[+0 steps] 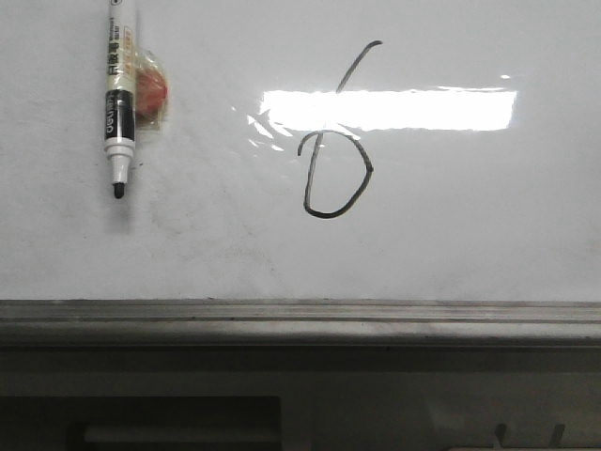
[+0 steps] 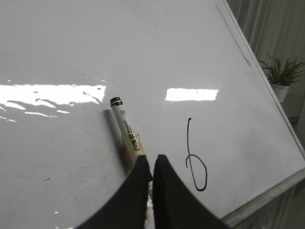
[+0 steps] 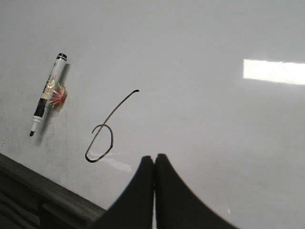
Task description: Write number 6 on whiteboard
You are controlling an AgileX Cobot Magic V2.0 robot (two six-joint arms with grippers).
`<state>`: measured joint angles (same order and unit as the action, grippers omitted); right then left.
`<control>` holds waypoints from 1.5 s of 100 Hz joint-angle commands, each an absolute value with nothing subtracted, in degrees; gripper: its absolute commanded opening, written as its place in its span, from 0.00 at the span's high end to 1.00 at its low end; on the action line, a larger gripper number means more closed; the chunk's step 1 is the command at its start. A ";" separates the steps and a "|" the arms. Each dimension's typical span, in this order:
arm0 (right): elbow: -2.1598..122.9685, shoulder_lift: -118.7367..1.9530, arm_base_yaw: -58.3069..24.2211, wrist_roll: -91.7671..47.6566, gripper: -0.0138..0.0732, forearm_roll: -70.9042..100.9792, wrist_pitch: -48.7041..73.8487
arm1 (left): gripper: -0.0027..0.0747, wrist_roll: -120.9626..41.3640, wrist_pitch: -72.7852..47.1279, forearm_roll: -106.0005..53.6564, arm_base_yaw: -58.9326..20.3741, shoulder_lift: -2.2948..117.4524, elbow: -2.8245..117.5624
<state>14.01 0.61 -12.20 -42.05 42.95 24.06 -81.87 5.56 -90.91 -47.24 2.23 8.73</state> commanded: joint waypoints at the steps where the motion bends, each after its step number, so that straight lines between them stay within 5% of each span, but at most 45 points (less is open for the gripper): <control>1: 15.47 1.11 -11.82 -42.54 0.92 44.36 20.15 | 0.99 -82.02 5.44 -90.99 -47.50 2.75 10.25; 26: 15.47 1.11 -11.82 -42.54 0.92 44.36 20.15 | 0.99 -80.74 5.73 -85.13 -47.50 2.75 10.16; 42: 15.47 1.11 -11.82 -42.54 0.92 44.36 20.15 | 0.99 -56.66 9.95 -59.77 -44.88 4.48 8.71; 78: 15.47 1.11 -11.82 -42.54 0.92 44.36 20.15 | 0.99 -10.66 7.60 -10.71 -22.08 5.07 2.78; 118: 15.47 1.11 -11.82 -42.54 0.92 44.36 20.15 | 0.99 -2.14 3.49 -3.02 -6.90 -0.87 -2.26; 150: 15.47 1.11 -11.82 -42.54 0.92 44.36 20.15 | 0.99 -2.14 -1.10 -2.92 -3.50 -2.04 -2.36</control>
<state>14.01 0.61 -12.20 -42.05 42.95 23.97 -2.80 -3.91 -3.07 -4.10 -0.19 0.53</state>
